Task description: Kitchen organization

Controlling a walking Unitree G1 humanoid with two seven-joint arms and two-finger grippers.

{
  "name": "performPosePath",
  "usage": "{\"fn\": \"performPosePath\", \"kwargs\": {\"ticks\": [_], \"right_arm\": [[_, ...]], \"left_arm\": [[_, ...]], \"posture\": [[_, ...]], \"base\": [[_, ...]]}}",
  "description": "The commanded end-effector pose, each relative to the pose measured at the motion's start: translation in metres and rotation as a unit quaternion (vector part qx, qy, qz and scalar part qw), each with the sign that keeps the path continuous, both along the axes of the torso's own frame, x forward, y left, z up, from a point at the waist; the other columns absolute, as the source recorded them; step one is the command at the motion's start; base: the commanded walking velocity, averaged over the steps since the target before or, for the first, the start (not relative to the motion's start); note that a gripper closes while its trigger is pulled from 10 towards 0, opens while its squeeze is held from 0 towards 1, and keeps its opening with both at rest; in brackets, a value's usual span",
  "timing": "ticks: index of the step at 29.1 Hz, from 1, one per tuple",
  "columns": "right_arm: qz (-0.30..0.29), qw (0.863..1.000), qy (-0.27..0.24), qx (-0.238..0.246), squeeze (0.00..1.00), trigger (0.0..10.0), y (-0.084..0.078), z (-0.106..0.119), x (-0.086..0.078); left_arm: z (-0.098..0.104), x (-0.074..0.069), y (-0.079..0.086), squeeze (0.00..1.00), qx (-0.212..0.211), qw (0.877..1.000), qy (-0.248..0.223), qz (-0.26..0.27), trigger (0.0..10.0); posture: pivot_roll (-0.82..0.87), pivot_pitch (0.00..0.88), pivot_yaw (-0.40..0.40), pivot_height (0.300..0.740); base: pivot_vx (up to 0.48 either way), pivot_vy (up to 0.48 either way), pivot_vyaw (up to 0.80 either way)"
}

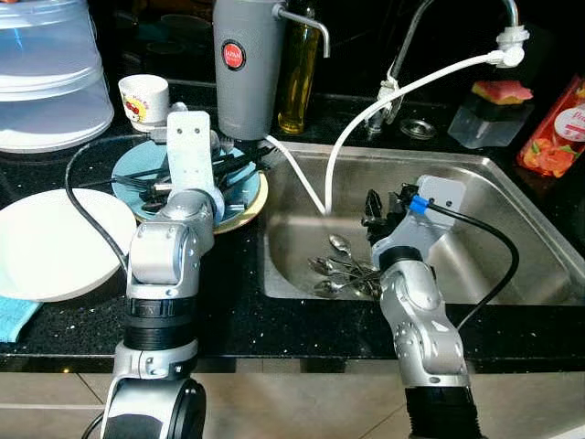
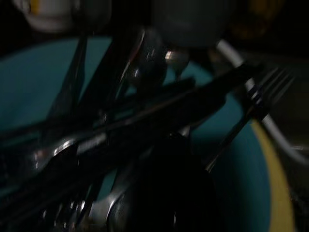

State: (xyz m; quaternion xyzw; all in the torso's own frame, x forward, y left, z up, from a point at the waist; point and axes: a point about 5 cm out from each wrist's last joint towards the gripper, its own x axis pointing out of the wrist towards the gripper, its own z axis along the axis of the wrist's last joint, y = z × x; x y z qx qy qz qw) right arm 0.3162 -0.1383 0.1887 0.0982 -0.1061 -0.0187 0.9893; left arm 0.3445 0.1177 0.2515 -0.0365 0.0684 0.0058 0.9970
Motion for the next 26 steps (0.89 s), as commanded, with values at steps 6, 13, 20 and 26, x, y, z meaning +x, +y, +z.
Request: {"fn": "performPosePath", "kwargs": {"ticks": [6, 13, 20, 26], "right_arm": [[-0.006, 1.0, 0.001, 0.002, 0.0, 10.0, -0.002, -0.001, -0.002], [-0.006, 1.0, 0.001, 0.002, 0.0, 10.0, -0.002, -0.001, -0.002], [-0.006, 1.0, 0.001, 0.003, 0.0, 10.0, -0.002, -0.001, -0.002], [-0.005, 1.0, 0.0, 0.003, 0.0, 10.0, -0.001, -0.001, -0.001]], "left_arm": [[0.027, -0.005, -0.018, 0.0, 0.004, 0.996, -0.079, -0.049, 10.0], [0.021, 0.0, -0.011, 0.0, 0.022, 0.997, -0.063, -0.024, 10.0], [0.011, 0.003, 0.001, 1.0, 0.068, 0.997, -0.038, 0.01, 10.0], [0.002, 0.007, 0.017, 1.0, 0.104, 0.993, -0.008, 0.055, 10.0]], "posture": [[0.21, 0.03, -0.09, 0.74], [0.21, 0.028, -0.088, 0.74], [0.21, 0.027, -0.089, 0.74], [0.21, 0.022, -0.091, 0.74]], "base": [[0.0, 0.0, 0.0], [0.0, 0.0, 0.0], [0.0, 0.0, 0.0], [0.0, 0.0, 0.0]]}}
